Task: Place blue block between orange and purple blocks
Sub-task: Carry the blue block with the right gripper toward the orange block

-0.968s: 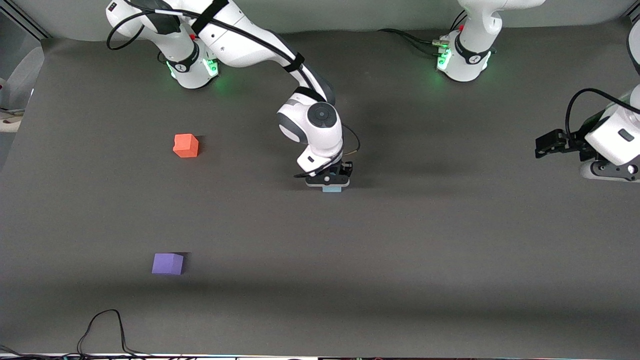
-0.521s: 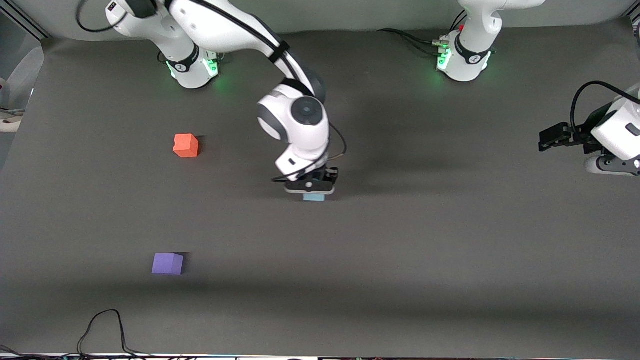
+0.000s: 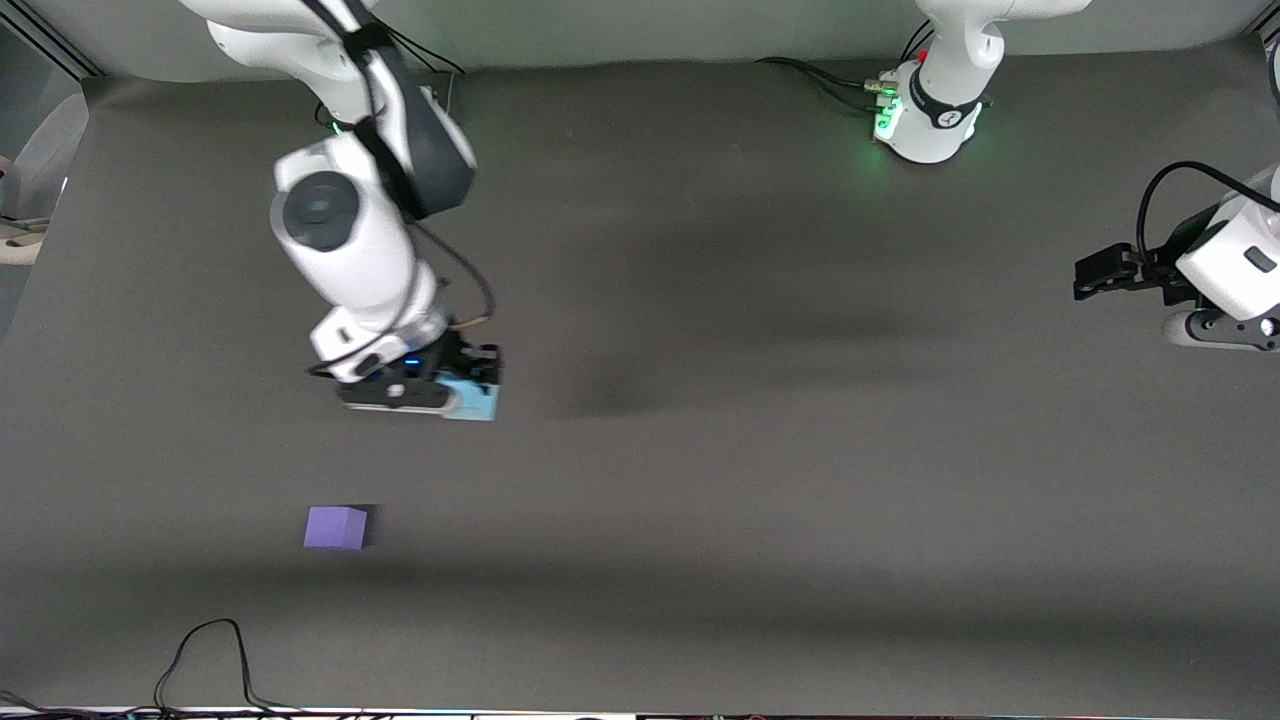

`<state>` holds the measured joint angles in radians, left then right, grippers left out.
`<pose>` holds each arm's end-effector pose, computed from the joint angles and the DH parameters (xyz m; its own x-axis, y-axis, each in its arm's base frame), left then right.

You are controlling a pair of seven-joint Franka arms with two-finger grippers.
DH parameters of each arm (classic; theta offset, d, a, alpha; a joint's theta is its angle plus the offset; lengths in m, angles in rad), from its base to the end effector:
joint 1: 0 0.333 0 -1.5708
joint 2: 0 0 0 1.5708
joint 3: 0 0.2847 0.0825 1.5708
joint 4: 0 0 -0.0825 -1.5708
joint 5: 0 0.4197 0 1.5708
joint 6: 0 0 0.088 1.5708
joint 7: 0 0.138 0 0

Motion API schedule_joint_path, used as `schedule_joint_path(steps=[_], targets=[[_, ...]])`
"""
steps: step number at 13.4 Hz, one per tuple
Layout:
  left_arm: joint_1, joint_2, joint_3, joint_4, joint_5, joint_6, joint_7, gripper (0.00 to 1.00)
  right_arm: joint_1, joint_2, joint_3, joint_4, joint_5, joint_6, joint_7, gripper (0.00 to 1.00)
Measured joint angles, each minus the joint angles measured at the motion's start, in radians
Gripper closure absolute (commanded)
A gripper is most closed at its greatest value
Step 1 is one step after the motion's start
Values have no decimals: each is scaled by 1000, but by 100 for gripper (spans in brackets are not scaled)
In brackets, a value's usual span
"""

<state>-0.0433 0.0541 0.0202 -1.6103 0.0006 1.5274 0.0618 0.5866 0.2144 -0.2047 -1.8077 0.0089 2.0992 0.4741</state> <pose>0.5915 -0.0138 0.5070 0.9870 -0.0844 -0.1364 -0.0843 -0.9964 0.0067 0.6043 0.2477 0.3568 0.9920 -0.0898 0.0886 -0.0897 -0.9960 -0.0059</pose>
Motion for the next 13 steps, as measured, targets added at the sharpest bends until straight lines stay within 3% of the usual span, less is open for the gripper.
schedule_joint_path(steps=[5, 7, 10, 13], targets=[[-2, 0, 0, 0, 0, -1, 0, 0, -3, -95, -259, -190, 73, 9, -392, 57], [-2, 0, 0, 0, 0, -1, 0, 0, -4, -91, -323, -280, 78, 113, -489, 57], [-3, 1, 0, 0, 0, -2, 0, 0, -4, -28, -349, -443, 139, 339, -591, 57], [-3, 2, 0, -1, 0, -4, 0, 0, 2, 97, -348, -466, 301, 422, -730, 57]])
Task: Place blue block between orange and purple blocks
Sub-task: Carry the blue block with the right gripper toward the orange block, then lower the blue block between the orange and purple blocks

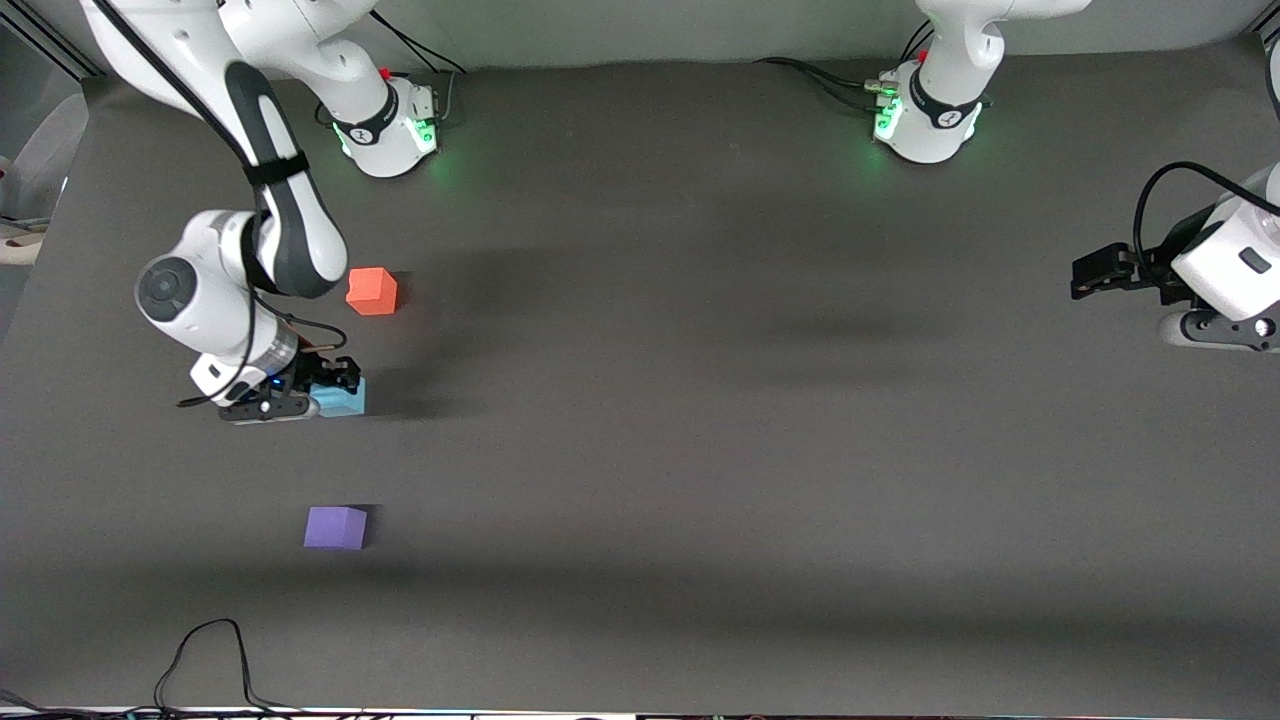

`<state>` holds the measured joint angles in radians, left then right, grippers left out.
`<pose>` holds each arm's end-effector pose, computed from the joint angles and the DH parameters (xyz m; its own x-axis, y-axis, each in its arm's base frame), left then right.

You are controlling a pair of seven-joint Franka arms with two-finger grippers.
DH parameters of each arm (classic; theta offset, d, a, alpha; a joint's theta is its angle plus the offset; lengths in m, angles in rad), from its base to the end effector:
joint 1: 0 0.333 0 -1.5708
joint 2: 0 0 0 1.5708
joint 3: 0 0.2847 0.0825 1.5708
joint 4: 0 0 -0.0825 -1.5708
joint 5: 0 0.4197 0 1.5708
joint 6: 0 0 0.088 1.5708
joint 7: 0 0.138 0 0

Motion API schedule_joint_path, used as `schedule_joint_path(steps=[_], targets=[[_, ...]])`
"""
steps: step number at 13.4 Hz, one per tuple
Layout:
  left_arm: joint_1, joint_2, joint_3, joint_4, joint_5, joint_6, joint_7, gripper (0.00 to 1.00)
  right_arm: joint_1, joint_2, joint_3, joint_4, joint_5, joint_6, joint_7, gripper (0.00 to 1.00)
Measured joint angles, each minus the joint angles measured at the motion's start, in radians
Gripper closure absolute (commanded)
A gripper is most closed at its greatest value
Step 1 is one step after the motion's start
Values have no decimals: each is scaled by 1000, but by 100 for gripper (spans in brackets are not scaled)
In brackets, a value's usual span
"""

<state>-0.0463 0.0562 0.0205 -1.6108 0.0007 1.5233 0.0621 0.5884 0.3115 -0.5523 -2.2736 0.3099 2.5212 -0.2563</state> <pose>0.5912 -0.0154 0.5052 0.9859 -0.0874 -0.1430 -0.0872 -0.9962 0.0070 0.5463 0.0042 0.1486 0.9982 0.0597 0.0029 0.0598 -0.9981 -0.0167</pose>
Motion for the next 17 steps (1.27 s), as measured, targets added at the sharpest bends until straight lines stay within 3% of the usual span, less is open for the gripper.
schedule_joint_path(steps=[2, 5, 7, 17], targets=[[0, 0, 1, 0, 0, 0, 0, 0, 1, 63, 1, 4, 109, 20, -95, 56], [0, 0, 1, 0, 0, 1, 0, 0, 3, 100, 1, 13, 146, 36, -129, 52], [0, 0, 1, 0, 0, 1, 0, 0, 3, 101, 1, 14, 149, 36, -129, 0], [0, 0, 1, 0, 0, 4, 0, 0, 8, 83, -1, 52, 191, 23, -129, 0]])
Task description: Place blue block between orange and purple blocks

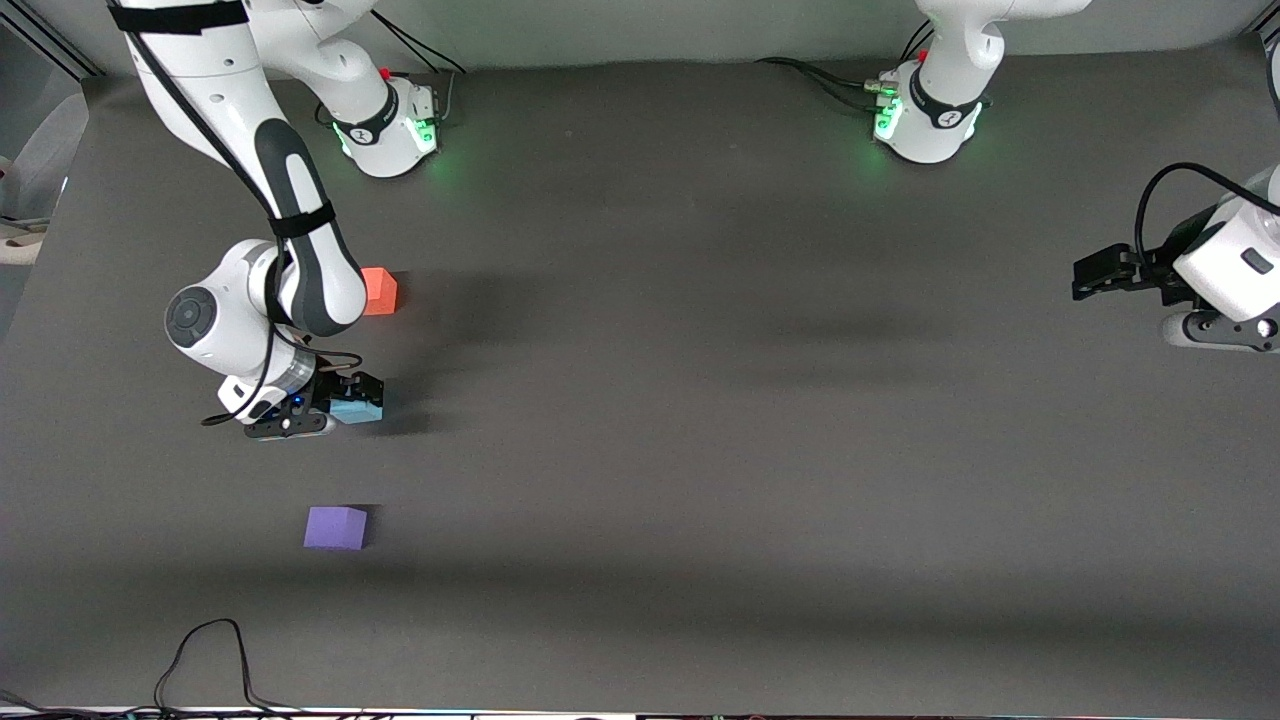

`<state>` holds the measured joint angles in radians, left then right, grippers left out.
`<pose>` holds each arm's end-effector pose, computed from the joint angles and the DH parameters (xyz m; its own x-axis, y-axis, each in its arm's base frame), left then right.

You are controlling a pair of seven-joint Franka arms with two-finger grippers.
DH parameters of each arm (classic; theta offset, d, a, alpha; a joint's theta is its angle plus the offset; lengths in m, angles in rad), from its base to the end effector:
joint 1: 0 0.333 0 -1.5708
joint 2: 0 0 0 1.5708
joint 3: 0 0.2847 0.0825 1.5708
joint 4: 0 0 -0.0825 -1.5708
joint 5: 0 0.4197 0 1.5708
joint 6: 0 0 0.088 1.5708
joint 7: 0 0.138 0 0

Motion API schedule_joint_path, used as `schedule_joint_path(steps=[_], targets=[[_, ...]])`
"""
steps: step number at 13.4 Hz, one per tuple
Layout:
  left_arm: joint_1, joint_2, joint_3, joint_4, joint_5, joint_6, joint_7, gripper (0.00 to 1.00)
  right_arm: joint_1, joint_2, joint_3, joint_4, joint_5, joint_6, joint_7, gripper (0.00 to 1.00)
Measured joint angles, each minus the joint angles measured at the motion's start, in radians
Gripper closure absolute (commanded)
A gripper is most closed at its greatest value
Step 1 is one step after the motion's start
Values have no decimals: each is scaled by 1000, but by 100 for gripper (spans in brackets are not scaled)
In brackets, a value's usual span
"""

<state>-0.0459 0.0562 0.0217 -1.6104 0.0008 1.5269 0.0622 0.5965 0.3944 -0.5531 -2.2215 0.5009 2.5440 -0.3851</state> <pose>0.5918 -0.0144 0.5057 0.9865 -0.0859 -0.1391 -0.0858 -0.9963 0.0066 0.5591 0.0049 0.1324 0.9982 0.0469 0.0378 0.0496 -0.9962 -0.0716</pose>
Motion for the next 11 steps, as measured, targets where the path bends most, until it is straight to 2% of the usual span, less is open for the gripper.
schedule_joint_path(steps=[2, 4, 7, 11], targets=[[0, 0, 0, 0, 0, 0, 0, 0, 1, -47, -22, 21, -5, -63, 0, 0], [0, 0, -1, 1, 0, 0, 0, 0, 2, -104, -67, 71, -45, -174, -1, 0], [-1, 0, -1, 1, 0, 1, 0, 0, 1, -164, -138, 233, -137, -419, 1, 0], [-1, 0, -1, 2, 0, 1, 0, 0, 15, -179, -147, 495, -223, -715, 138, 0]])
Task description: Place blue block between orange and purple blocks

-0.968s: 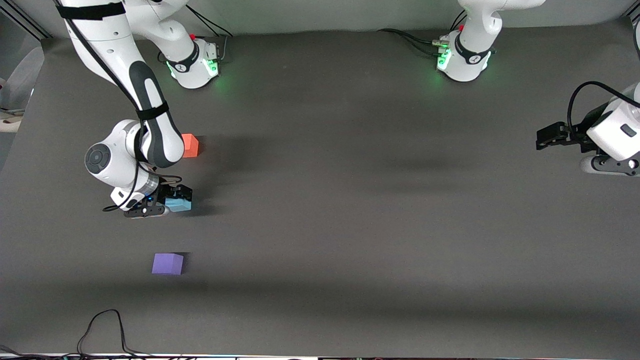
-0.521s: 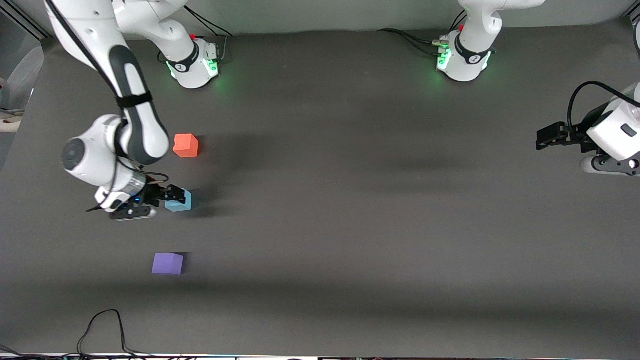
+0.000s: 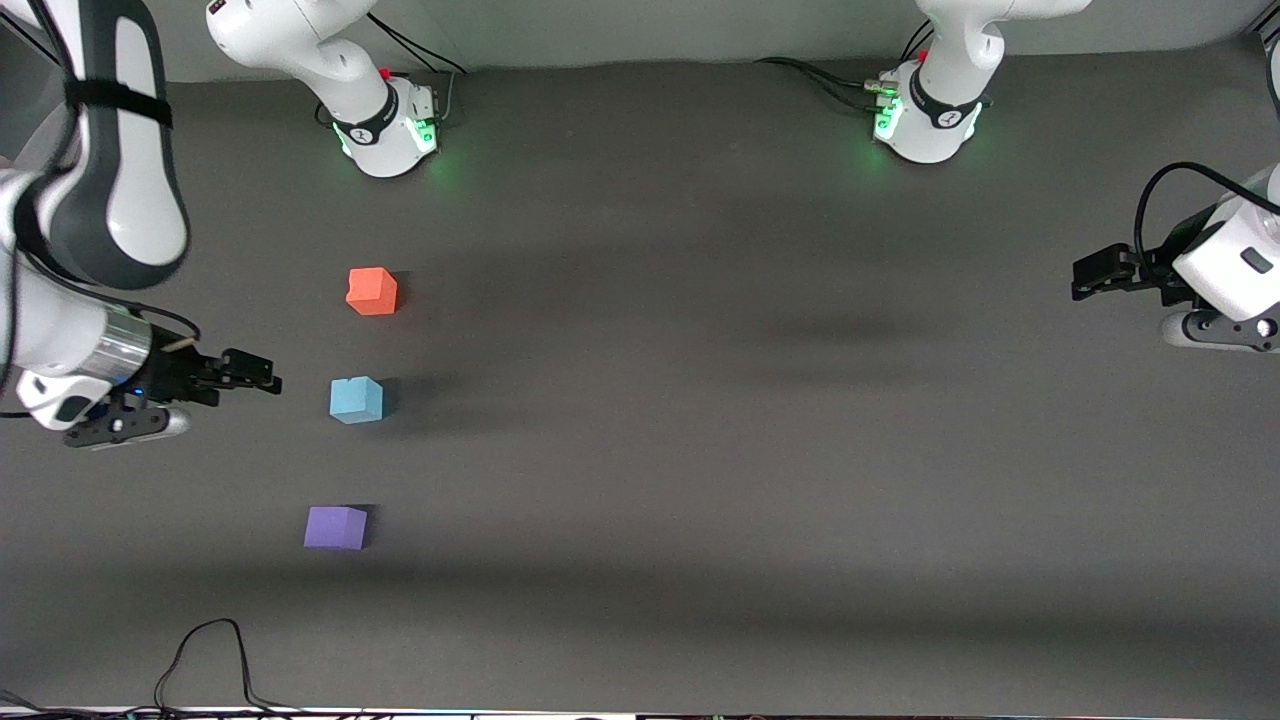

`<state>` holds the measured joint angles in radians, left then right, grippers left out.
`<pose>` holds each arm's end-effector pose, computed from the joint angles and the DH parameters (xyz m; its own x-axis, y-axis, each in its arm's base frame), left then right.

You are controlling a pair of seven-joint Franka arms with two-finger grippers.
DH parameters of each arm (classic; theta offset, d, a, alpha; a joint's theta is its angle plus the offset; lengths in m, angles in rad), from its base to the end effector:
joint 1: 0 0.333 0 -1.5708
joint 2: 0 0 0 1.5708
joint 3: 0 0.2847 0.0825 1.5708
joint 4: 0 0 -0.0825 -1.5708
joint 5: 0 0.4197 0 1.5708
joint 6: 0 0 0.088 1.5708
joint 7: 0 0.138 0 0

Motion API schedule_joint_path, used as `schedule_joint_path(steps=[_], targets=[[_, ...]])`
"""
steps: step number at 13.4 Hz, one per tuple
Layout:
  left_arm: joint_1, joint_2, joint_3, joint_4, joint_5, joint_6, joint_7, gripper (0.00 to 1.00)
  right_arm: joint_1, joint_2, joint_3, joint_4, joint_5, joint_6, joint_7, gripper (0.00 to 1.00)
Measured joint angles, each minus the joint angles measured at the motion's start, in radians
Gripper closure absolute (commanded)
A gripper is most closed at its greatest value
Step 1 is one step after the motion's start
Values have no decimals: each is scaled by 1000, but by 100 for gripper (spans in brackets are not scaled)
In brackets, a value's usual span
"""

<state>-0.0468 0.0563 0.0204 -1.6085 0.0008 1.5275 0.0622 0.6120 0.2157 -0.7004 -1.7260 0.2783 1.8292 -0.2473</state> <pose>0.5921 -0.0157 0.5066 0.9867 -0.0881 -0.1367 -0.0880 -0.9961 0.0066 0.6344 -0.0084 0.4018 0.9956 0.0887 -0.0291 0.0839 -0.9870 -0.1368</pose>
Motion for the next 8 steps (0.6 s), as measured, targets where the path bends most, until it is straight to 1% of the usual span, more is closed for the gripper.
schedule_joint_path(steps=[1, 3, 4, 5, 6, 8], targets=[[0, 0, 0, 0, 0, 0, 0, 0, 15, -1, 1, 66, -5, -64, 40, 0], [0, 0, 0, 0, 0, 0, 0, 0, 38, -2, 10, 155, -12, -154, 109, 0], [0, 0, 1, 0, 0, 0, 0, 0, 37, -5, 31, 181, -31, -185, 146, 0], [0, 0, 1, 1, 0, 0, 0, 0, 31, -13, 62, 196, -69, -204, 174, 0], [0, 0, 1, 1, 0, 0, 0, 0, 11, -30, 112, 198, -115, -212, 198, 0], [0, 0, 1, 1, 0, 0, 0, 0, -97, -68, 253, 191, -165, -232, 219, 0]])
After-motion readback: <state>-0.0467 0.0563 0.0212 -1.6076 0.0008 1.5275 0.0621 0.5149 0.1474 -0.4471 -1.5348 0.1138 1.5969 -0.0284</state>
